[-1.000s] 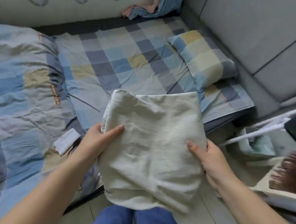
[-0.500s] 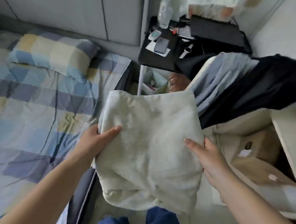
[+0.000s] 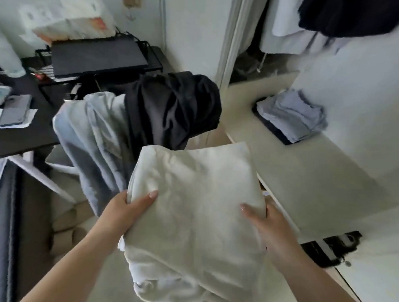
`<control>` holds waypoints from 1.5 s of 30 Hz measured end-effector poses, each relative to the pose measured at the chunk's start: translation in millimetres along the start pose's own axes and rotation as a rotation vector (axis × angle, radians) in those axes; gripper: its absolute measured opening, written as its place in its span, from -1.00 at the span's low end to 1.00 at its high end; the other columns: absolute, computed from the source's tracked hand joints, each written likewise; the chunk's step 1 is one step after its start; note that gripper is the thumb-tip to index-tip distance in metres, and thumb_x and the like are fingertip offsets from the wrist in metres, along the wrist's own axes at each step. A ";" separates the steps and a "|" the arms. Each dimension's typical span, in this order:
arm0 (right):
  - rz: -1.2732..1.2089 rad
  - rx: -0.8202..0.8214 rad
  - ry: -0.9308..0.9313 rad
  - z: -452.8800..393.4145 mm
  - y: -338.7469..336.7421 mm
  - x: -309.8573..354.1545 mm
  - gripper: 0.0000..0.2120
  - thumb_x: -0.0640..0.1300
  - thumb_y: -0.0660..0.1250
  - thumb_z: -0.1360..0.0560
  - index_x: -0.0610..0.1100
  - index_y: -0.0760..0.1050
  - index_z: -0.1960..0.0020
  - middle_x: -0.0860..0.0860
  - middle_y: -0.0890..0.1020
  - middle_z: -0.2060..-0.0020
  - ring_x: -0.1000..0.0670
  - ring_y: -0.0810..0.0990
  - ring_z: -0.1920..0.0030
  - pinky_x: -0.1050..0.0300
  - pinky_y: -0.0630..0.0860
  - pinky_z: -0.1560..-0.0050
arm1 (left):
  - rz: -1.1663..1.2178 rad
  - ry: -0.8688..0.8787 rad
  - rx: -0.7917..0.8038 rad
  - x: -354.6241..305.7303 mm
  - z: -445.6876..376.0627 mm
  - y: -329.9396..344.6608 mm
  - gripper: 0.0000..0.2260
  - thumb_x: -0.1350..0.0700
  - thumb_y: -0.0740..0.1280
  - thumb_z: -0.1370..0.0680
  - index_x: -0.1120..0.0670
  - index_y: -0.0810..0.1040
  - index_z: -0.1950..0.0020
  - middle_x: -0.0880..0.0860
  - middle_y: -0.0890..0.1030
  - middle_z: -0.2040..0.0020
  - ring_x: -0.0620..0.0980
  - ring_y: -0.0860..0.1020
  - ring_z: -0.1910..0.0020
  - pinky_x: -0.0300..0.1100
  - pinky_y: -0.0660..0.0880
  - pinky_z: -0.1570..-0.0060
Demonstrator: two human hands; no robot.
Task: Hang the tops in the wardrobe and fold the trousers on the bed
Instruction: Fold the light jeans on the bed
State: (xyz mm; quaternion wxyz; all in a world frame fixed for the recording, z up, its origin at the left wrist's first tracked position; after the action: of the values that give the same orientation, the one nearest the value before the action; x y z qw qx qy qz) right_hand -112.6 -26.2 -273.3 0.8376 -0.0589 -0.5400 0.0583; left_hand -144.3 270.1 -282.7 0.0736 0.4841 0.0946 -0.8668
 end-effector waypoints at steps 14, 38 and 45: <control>-0.148 -0.603 0.271 -133.1 -135.6 -40.5 -0.85 -0.05 0.47 -0.40 -0.09 0.59 0.10 0.01 0.68 0.26 -0.01 0.64 0.33 0.18 0.52 0.40 | -0.415 0.041 0.336 -91.8 -202.2 237.3 -0.61 -0.11 0.54 -0.33 0.02 0.58 -0.05 -0.02 0.67 0.16 0.01 0.65 0.19 -0.12 0.58 0.24; -0.019 -1.146 0.541 -303.0 -294.0 -127.8 -0.46 -0.24 0.40 -0.46 -0.26 0.33 -0.40 -0.22 0.47 -0.28 -0.14 0.49 -0.20 0.23 0.38 -0.16 | -1.177 0.676 0.623 -70.5 -384.8 593.2 -0.40 -0.03 0.38 -0.49 0.13 0.28 -0.45 0.21 0.31 -0.44 0.22 0.30 -0.38 0.11 0.35 -0.28; 0.895 -0.831 0.282 -326.2 -266.8 -128.9 -0.47 0.07 0.27 -0.41 -0.11 0.47 -0.33 -0.20 0.41 -0.37 -0.13 0.34 -0.41 -0.21 0.31 -0.33 | -1.463 1.347 0.994 -23.3 -359.2 594.4 -0.32 -0.27 0.10 -0.50 0.11 0.28 -0.50 0.25 0.20 -0.51 0.25 0.16 -0.50 0.24 0.05 -0.38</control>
State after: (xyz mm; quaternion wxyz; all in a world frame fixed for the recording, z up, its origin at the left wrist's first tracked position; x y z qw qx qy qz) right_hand 140.9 -321.7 -479.6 0.7023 -0.6072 -0.3251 0.1800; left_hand 294.5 -222.0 -502.3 -0.7240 0.6590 0.0201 -0.2026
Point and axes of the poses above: each hand's wrist, its own z-axis away from the middle knuckle, its own y-axis out of the palm, x = y × z, the point moved 2 cm from there along -z, towards the middle knuckle
